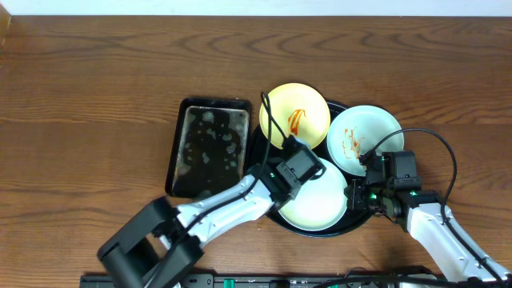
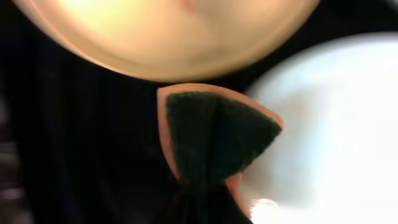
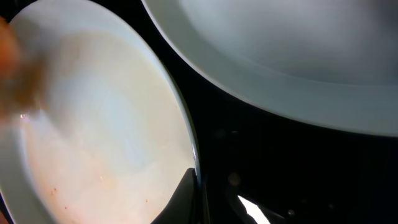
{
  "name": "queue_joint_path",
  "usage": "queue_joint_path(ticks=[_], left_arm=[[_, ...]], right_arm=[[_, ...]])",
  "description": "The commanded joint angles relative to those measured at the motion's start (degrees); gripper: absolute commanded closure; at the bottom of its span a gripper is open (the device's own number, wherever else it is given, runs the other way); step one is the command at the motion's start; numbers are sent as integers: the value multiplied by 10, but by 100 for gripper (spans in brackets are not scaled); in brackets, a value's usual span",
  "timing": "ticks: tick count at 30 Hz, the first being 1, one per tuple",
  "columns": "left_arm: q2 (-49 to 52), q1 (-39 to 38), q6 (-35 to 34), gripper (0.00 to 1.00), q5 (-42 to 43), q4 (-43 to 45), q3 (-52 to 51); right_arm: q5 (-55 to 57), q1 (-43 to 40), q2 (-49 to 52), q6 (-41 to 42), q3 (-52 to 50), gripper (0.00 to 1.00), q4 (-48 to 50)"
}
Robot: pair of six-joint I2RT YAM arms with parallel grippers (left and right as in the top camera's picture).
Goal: Clean dirty plates on tray and stack at the side
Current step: 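Return the sponge with the left gripper to the soapy tray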
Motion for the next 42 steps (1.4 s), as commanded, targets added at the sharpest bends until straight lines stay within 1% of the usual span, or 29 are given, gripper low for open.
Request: queue_joint_path(ticks=[1, 7, 13, 15, 19, 22, 24, 28, 33, 35, 36, 39, 42], left_arm=[[-34, 18, -14, 93, -91, 1, -5], [-76, 44, -15, 93, -91, -30, -5], [-141, 109, -22, 92, -88, -65, -5], [-158, 136, -24, 93, -77, -72, -5], [-169, 196, -79, 92, -39, -96, -5], [-164, 235, -86, 93, 12, -101, -9], [-159, 253, -86, 93, 21, -106, -10], [-154, 274, -86, 92, 21, -109, -14], [-152, 279, -86, 93, 21, -109, -16], [-152, 279, -86, 93, 21, -109, -16], [-152, 279, -86, 93, 21, -109, -16], [-152, 279, -86, 92, 21, -109, -16], [-152, 279, -86, 93, 22, -109, -16]], right_arm=[[17, -4, 3, 1, -3, 99, -3], [17, -4, 3, 1, -3, 99, -5], [17, -3, 3, 0, -3, 97, -7], [16, -3, 3, 1, -3, 96, -9], [16, -3, 4, 1, -5, 96, -14], [16, -3, 4, 1, -9, 96, -14], [12, -3, 4, 5, -10, 96, -14], [10, -3, 4, 16, -10, 95, -14], [-5, -3, 4, 28, -11, 94, -15], [-8, -3, 4, 29, -11, 96, -15], [-8, -3, 4, 29, -11, 99, -15], [-30, -3, 4, 28, -11, 99, -11], [-63, -3, 3, 24, -11, 99, 17]])
